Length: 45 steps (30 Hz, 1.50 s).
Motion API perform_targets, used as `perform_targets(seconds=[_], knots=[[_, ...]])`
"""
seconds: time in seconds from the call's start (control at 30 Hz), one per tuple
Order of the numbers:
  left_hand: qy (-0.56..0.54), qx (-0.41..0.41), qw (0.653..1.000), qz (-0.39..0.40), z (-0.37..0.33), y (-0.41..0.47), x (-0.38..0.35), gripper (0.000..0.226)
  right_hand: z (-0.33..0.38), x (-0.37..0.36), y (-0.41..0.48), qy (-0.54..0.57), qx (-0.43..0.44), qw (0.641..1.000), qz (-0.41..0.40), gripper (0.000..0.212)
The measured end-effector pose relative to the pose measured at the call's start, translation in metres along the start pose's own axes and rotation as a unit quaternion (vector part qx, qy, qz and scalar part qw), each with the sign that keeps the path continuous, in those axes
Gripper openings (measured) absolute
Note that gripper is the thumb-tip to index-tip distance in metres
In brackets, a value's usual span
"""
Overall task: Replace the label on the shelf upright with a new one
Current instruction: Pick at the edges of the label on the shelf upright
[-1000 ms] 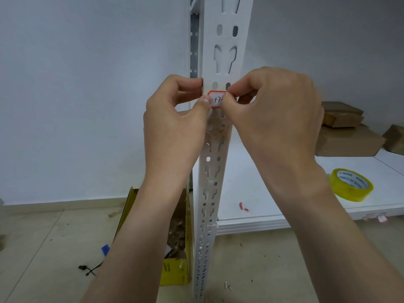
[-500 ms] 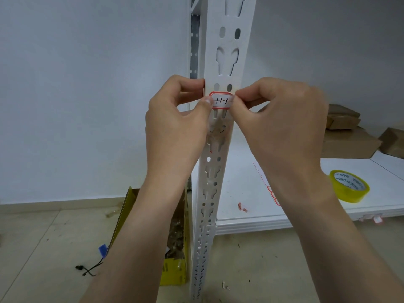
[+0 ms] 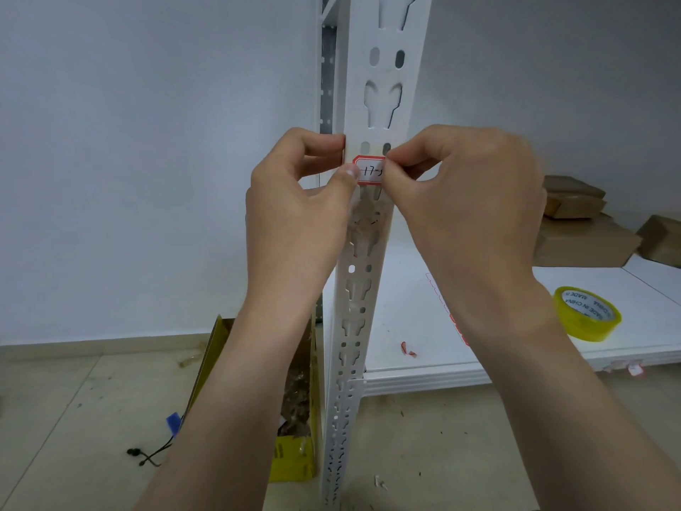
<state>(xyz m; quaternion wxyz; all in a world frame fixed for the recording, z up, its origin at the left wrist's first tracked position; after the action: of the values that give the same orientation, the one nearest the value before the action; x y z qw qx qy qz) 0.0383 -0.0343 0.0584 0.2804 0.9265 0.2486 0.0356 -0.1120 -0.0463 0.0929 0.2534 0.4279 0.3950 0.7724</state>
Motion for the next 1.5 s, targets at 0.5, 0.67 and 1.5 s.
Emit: perform_targets(seconds=[0.5,0.67,1.5], knots=[[-0.01,0.015,1.0,0.005,-0.003,-0.002,0.0,0.016,0.003,-0.002,0.0,-0.002,-0.004,1.0,-0.008,0.015],[-0.011,0.017,1.0,0.009,-0.002,-0.003,-0.001,0.019,0.004,-0.005,0.0,-0.002,0.0,1.0,-0.017,0.016],[0.005,0.011,1.0,0.007,-0.002,-0.003,-0.002,0.021,-0.004,0.002,-0.007,0.006,0.07,0.996,-0.051,0.021]])
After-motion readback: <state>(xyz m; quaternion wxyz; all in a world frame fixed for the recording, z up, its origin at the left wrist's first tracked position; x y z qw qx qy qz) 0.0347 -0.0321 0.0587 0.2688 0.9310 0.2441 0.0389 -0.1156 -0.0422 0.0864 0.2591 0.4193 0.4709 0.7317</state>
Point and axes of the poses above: each hand's wrist, its own y-axis towards the middle knuckle, its own x-axis out of the back of the hand, z = x × y, the point moved 5 cm from there along y, towards the middle knuckle, and after that the axes turned 7 degrees about -y, right-handed, at the moved point
